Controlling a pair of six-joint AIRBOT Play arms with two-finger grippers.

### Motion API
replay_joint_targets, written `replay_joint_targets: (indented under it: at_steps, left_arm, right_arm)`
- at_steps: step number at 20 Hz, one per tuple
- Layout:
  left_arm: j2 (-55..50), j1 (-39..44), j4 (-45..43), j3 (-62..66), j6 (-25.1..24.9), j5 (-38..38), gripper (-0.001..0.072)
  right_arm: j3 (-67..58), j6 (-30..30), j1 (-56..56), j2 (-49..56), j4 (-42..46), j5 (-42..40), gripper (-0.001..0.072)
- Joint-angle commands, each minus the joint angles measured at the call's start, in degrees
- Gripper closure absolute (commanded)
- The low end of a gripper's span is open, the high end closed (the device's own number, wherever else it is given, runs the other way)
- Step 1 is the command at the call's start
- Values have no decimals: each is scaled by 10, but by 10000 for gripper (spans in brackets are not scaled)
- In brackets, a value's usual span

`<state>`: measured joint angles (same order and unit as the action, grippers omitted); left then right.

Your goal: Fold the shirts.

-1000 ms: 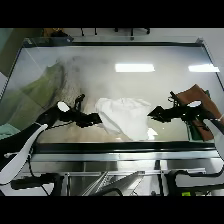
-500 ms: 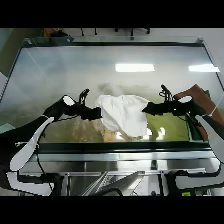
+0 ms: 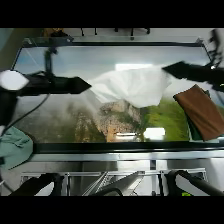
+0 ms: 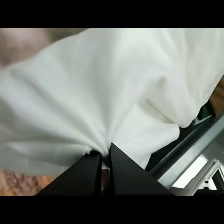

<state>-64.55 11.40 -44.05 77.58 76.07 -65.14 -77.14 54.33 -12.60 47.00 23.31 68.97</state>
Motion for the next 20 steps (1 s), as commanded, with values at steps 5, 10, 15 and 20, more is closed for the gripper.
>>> replay_joint_targets:
  at_steps: [5, 10, 15, 20]
  left_arm:
    - [184, -10, -54, 118, 5, -58, 692]
    - [194, -10, -57, -64, 5, -34, 691]
    - [104, -9, -53, -275, -12, 31, 692]
    - [-24, 16, -54, -373, -62, 104, 691]
  right_arm:
    - [-112, -11, -14, -149, -4, 13, 692]
    - [-23, 19, -11, -87, -6, 96, 692]
    - [183, 13, 18, -11, -4, 92, 691]
    - [340, -53, 46, 87, -4, 10, 692]
